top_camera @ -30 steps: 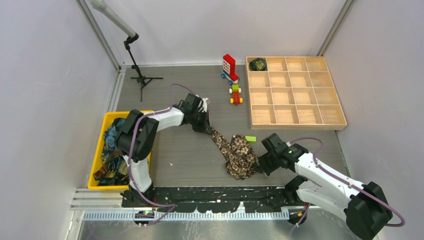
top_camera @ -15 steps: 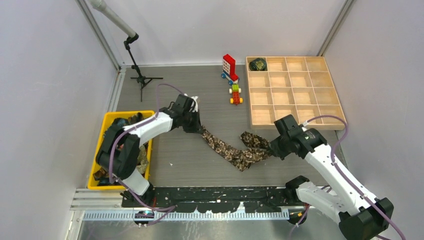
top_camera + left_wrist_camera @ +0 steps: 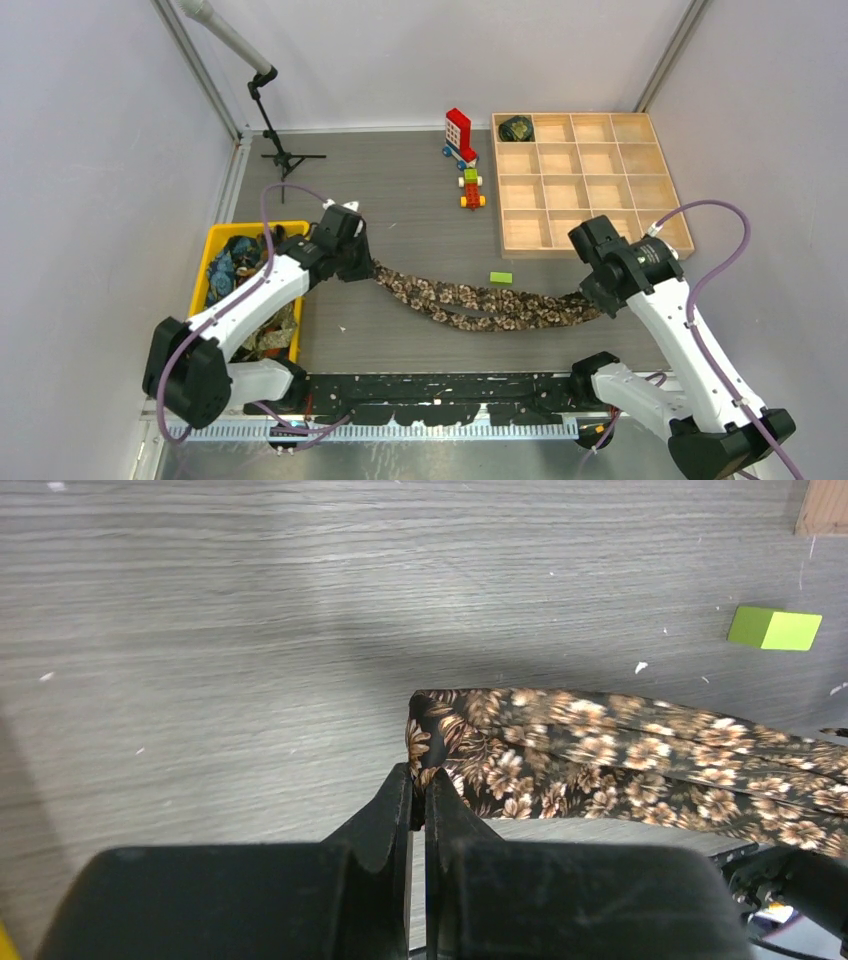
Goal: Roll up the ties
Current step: Flatten out the tie at the center of the board.
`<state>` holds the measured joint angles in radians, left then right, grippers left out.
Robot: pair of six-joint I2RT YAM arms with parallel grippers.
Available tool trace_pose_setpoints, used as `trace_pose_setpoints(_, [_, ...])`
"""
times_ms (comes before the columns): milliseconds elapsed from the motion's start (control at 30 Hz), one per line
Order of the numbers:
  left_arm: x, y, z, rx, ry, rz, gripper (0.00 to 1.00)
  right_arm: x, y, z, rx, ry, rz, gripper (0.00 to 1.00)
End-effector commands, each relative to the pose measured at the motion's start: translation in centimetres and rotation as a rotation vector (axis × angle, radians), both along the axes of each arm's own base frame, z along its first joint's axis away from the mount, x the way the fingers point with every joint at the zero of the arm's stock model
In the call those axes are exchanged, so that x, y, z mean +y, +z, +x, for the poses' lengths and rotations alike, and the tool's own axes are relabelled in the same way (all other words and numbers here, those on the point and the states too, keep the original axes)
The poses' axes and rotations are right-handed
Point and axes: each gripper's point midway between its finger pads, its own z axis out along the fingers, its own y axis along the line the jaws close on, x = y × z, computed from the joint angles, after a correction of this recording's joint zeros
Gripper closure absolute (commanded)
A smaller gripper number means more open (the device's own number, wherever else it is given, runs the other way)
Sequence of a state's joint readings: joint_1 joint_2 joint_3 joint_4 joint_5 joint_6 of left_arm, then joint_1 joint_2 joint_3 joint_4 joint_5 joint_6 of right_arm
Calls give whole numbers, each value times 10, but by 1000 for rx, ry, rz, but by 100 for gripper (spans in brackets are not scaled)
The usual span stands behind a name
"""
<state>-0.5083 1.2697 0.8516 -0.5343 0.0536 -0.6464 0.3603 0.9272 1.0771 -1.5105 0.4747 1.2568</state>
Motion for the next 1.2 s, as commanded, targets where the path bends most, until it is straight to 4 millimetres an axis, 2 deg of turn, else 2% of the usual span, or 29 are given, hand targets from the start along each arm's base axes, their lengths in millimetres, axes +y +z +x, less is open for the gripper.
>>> trace_pose_setpoints(0, [37,13,-10,-24,125,104,100,-32,11,-8,76,-16,-182,100])
trace_pose_setpoints(100, [46,13,-20,-9,146,123,100,-39,13,-1,126,-3,-244,100])
trace_pose_setpoints(200, [48,6,-30,27,149,120,100,-35,8,16,185,45,-264,100])
trace_pose_setpoints(433, [66,-18,-44,82,207,172,100,-3,-40,61,388,180,-220,100])
trace_pose_setpoints(633, [85,-20,-46,92,254,215,100,33,-67,94,342,234,-66,91])
trace_pose_setpoints(700, [92,-20,-47,95,268,237,100,46,-74,99,341,266,-7,82])
trace_pose_setpoints(833, [104,-21,-52,106,294,268,100,68,-83,95,361,340,112,55])
trace_pose_setpoints(900, [103,-21,-53,108,305,258,100,65,-81,92,357,339,107,30])
trace_pose_setpoints(967, [104,-21,-53,112,320,259,100,53,-75,92,329,317,61,15])
trace_pose_setpoints(1033, [107,-21,-53,115,339,271,99,37,-66,94,276,269,27,7])
trace_pose_setpoints(1167, [118,-10,-54,89,401,284,98,11,-54,99,121,186,43,6])
